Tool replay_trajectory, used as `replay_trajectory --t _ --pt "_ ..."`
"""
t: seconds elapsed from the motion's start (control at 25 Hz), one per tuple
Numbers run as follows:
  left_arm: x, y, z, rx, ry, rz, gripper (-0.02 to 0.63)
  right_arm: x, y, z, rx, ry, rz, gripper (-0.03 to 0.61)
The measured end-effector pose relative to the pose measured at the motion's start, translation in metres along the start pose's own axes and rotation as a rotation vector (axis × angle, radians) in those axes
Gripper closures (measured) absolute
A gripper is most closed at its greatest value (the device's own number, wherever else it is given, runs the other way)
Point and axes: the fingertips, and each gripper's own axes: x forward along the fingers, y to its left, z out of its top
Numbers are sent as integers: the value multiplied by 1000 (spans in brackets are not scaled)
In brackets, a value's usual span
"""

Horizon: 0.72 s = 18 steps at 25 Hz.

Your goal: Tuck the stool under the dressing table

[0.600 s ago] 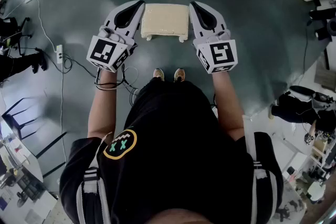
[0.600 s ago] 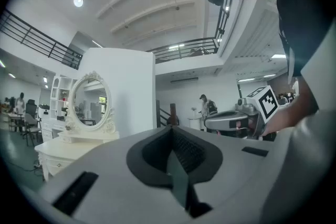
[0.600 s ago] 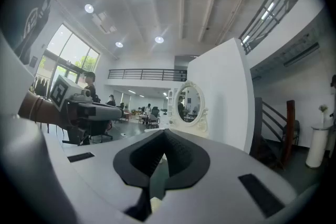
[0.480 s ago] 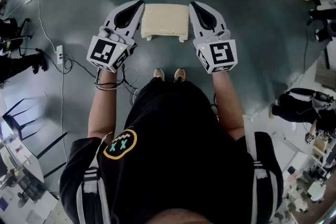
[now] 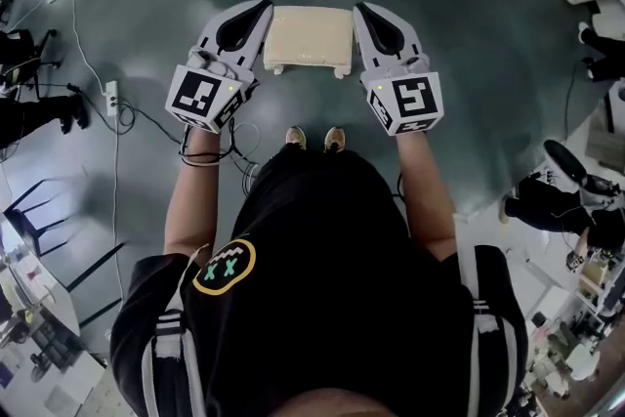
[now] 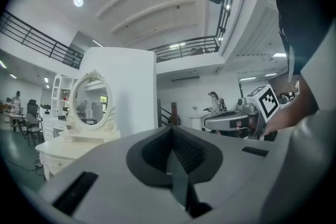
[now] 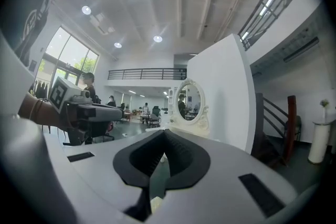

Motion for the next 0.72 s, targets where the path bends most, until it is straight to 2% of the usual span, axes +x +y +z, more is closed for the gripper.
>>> replay_trajectory --t 0.2,0.28,0.32,0.4,0.48,0.52,0.64,0.72 --pt "4 2 -1 -3 1 11 592 1 -5 -1 9 -2 -6 557" --pt "5 3 -1 -7 -4 15 587 1 -6 -1 19 -2 3 485" --pt "5 4 0 -9 -6 14 563 1 -5 -1 25 -2 9 455" --pt "7 4 -1 -11 -1 8 449 2 -5 -1 33 0 22 382" --pt "10 4 -7 -9 19 1 290 4 -4 -2 38 1 33 305" --pt "10 4 -10 -4 31 -2 242 4 -3 -3 40 1 38 256" --pt "9 0 -15 35 50 -14 167 4 0 -6 45 5 50 81" --pt "8 -2 -16 64 52 -15 130 4 -1 -7 36 6 54 0"
